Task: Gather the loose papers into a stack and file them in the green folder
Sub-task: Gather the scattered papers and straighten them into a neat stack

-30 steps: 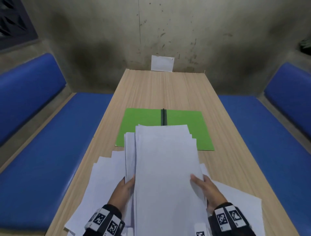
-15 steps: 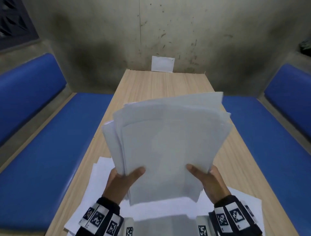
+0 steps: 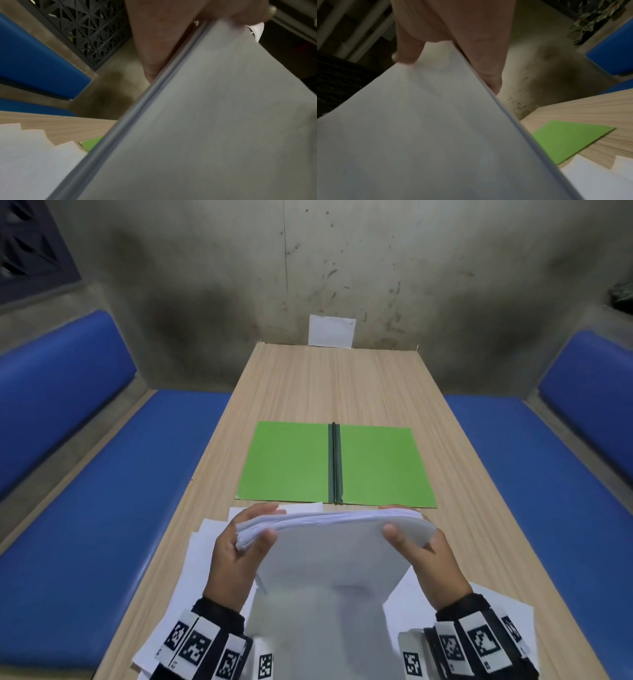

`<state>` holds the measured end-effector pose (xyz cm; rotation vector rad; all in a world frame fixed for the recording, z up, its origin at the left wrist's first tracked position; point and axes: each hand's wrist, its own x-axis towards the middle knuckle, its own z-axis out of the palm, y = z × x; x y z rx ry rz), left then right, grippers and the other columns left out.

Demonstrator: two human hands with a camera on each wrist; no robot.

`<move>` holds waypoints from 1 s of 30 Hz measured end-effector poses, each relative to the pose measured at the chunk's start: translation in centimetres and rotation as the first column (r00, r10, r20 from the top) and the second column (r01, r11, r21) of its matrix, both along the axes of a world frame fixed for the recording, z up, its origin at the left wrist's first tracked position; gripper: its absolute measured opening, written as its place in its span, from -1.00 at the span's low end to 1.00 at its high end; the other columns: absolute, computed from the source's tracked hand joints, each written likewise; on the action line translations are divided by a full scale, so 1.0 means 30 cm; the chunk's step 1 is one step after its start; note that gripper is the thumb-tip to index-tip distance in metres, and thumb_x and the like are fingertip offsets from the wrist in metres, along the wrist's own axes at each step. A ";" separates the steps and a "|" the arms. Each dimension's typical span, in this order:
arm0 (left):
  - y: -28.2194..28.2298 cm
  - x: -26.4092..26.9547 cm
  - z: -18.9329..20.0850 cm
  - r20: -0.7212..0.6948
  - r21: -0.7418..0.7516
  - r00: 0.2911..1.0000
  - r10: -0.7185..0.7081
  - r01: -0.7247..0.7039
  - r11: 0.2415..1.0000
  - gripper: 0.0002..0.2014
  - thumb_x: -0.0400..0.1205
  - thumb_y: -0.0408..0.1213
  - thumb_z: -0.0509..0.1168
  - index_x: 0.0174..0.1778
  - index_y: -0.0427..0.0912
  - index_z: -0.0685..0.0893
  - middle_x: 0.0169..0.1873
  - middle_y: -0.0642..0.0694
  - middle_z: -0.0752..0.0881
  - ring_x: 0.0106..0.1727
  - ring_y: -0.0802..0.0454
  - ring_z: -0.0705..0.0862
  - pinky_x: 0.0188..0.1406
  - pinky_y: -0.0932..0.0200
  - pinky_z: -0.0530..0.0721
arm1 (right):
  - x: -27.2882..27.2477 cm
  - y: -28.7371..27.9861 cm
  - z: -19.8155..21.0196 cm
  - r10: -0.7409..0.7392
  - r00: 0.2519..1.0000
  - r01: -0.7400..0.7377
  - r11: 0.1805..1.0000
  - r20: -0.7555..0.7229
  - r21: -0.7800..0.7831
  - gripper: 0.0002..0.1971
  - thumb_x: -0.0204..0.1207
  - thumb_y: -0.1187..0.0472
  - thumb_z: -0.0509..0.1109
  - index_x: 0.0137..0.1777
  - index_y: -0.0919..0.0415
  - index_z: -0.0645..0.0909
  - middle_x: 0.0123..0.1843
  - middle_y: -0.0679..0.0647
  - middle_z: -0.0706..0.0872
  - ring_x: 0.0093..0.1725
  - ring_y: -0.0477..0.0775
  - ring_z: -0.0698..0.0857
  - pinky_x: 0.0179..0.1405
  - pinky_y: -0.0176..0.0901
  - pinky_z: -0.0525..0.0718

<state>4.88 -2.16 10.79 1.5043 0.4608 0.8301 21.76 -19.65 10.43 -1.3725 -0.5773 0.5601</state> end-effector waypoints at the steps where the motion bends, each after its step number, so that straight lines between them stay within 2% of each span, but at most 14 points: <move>1: -0.004 0.005 0.012 0.020 0.003 0.999 0.032 -0.032 0.999 -0.12 0.14 0.50 0.31 0.02 -0.26 0.72 0.03 0.07 0.80 0.00 0.27 0.73 -0.08 0.46 0.63 | -0.003 0.007 0.013 -0.015 1.000 0.015 1.000 -0.006 0.015 -0.22 -0.05 -0.34 0.57 0.02 0.28 0.67 -0.21 -0.05 0.84 -0.25 -0.14 0.77 -0.30 -0.38 0.67; 4: -0.016 0.024 0.034 0.038 0.007 0.989 0.145 -0.146 0.989 -0.40 0.24 0.41 0.30 -0.11 -0.04 0.73 -0.08 -0.06 0.83 -0.01 0.10 0.74 0.01 0.25 0.63 | -0.003 0.027 0.034 -0.063 0.998 0.063 0.996 0.000 0.064 -0.05 -0.13 -0.57 0.36 -0.03 0.28 0.67 -0.26 -0.06 0.83 -0.31 -0.16 0.72 -0.36 -0.45 0.64; 7: -0.012 0.051 0.022 -0.011 -0.067 0.975 0.224 -0.224 0.972 -0.71 0.33 0.08 0.36 -0.21 -0.05 0.73 -0.24 0.07 0.82 -0.08 -0.03 0.69 -0.05 0.16 0.61 | -0.001 0.045 0.039 -0.133 0.990 0.135 0.990 -0.044 0.050 -0.38 0.06 -0.40 0.46 -0.26 0.22 0.69 -0.48 -0.06 0.69 -0.45 -0.11 0.61 -0.43 -0.30 0.57; 9: 0.005 0.053 -0.002 -0.024 -0.115 0.980 0.195 -0.197 0.974 -0.57 0.27 0.18 0.38 -0.15 -0.08 0.74 -0.20 0.04 0.78 -0.11 -0.02 0.68 -0.15 0.24 0.63 | 0.005 0.049 0.037 -0.151 0.987 0.153 0.987 -0.057 0.041 -0.64 0.28 -0.14 0.49 -0.44 0.16 0.61 -0.56 -0.09 0.59 -0.51 -0.12 0.53 -0.44 -0.20 0.47; 10: 0.012 0.048 -0.015 -0.022 -0.111 0.988 0.150 -0.152 0.982 -0.43 0.22 0.30 0.38 -0.08 -0.10 0.74 -0.13 -0.02 0.79 -0.09 -0.01 0.71 -0.15 0.28 0.67 | 0.011 0.047 0.027 -0.146 0.988 0.148 0.988 -0.046 0.033 -0.62 0.27 -0.16 0.47 -0.42 0.18 0.60 -0.56 -0.09 0.61 -0.51 -0.14 0.55 -0.44 -0.21 0.48; 12: 0.027 0.031 -0.044 -0.032 -0.058 0.999 0.030 -0.032 0.998 -0.23 0.17 0.42 0.37 0.07 -0.15 0.71 -0.02 -0.06 0.81 0.01 0.08 0.76 -0.04 0.30 0.70 | 0.018 0.034 0.006 -0.119 0.993 0.119 0.993 0.012 0.027 -0.33 0.09 -0.42 0.41 -0.22 0.26 0.67 -0.41 -0.08 0.75 -0.38 -0.18 0.68 -0.37 -0.33 0.62; 14: 0.025 0.024 -0.082 -0.128 -0.052 0.991 -0.040 0.034 0.998 -0.32 0.11 0.29 0.47 0.05 -0.06 0.70 -0.08 0.14 0.83 0.01 0.25 0.75 -0.03 0.33 0.69 | 0.010 0.017 -0.016 -0.080 0.997 0.079 0.996 0.015 0.044 -0.18 -0.02 -0.48 0.43 -0.08 0.29 0.68 -0.25 -0.10 0.82 -0.24 -0.19 0.75 -0.29 -0.41 0.67; 16: 0.032 0.016 -0.166 -0.281 -0.127 0.959 -0.031 -0.005 0.992 -0.47 0.03 0.06 0.60 -0.09 0.06 0.70 -0.24 0.29 0.83 -0.15 0.28 0.76 -0.09 0.19 0.70 | 0.003 0.003 -0.060 -0.032 0.998 0.033 0.999 -0.050 0.002 -0.46 0.05 -0.21 0.60 -0.11 0.17 0.68 -0.26 -0.08 0.85 -0.20 -0.11 0.78 -0.29 -0.42 0.67; 18: 0.033 0.006 -0.235 -0.425 -0.158 0.904 -0.051 -0.019 0.987 -0.52 0.07 -0.10 0.65 -0.11 0.10 0.67 -0.29 0.24 0.83 -0.16 0.29 0.75 -0.01 0.08 0.66 | -0.004 0.004 -0.117 0.002 0.996 -0.013 0.992 -0.090 -0.122 -0.75 0.24 0.20 0.62 -0.12 0.10 0.67 -0.23 -0.03 0.85 -0.18 -0.08 0.78 -0.29 -0.39 0.68; 21: 0.016 -0.006 -0.287 -0.528 -0.121 0.847 -0.052 -0.015 0.993 -0.71 0.35 -0.26 0.56 -0.15 0.13 0.64 -0.36 0.30 0.79 -0.16 0.44 0.70 0.05 0.14 0.51 | -0.006 0.010 -0.198 0.075 0.997 -0.077 0.923 -0.021 -0.377 -0.77 0.33 0.36 0.54 -0.13 0.06 0.62 -0.16 -0.02 0.77 -0.22 -0.16 0.75 -0.33 -0.40 0.66; 24: 0.008 0.002 -0.263 -0.531 -0.107 0.847 -0.037 -0.024 0.994 -0.72 0.29 0.00 0.55 -0.19 0.18 0.61 -0.40 0.34 0.75 -0.25 0.54 0.62 0.00 0.26 0.48 | -0.002 0.015 -0.245 0.035 0.999 -0.019 0.904 0.031 -0.427 -0.82 0.42 0.36 0.45 -0.17 0.04 0.61 -0.19 -0.01 0.73 -0.20 -0.09 0.68 -0.34 -0.44 0.63; 25: 0.015 0.007 -0.259 -0.519 -0.128 0.854 -0.042 -0.029 0.991 -0.62 0.14 0.17 0.53 -0.24 0.14 0.62 -0.43 0.34 0.76 -0.29 0.48 0.64 -0.11 0.30 0.52 | 0.001 0.018 -0.250 0.003 0.999 0.011 0.912 0.033 -0.411 -0.83 0.43 0.35 0.44 -0.18 0.04 0.64 -0.21 -0.02 0.75 -0.21 -0.08 0.69 -0.32 -0.42 0.64; 27: 0.029 0.017 -0.246 -0.496 -0.166 0.867 -0.039 -0.051 0.985 -0.47 0.00 0.29 0.47 -0.39 -0.07 0.59 -0.53 0.18 0.71 -0.38 0.10 0.61 -0.28 0.26 0.52 | 0.010 0.025 -0.245 -0.052 0.999 0.042 0.931 -0.016 -0.363 -0.89 0.41 0.35 0.46 -0.20 0.12 0.71 -0.26 -0.04 0.81 -0.23 -0.03 0.74 -0.23 -0.30 0.67; 30: 0.061 0.011 -0.216 -0.442 -0.216 0.897 -0.024 -0.081 0.973 -0.55 0.30 0.10 0.52 -0.30 -0.23 0.58 -0.38 -0.18 0.56 -0.27 -0.01 0.51 -0.25 0.13 0.43 | 0.037 0.014 -0.240 -0.089 0.995 0.073 0.955 -0.044 -0.288 -0.91 0.38 0.38 0.49 -0.18 0.19 0.71 -0.29 -0.02 0.82 -0.26 -0.16 0.75 -0.21 -0.40 0.68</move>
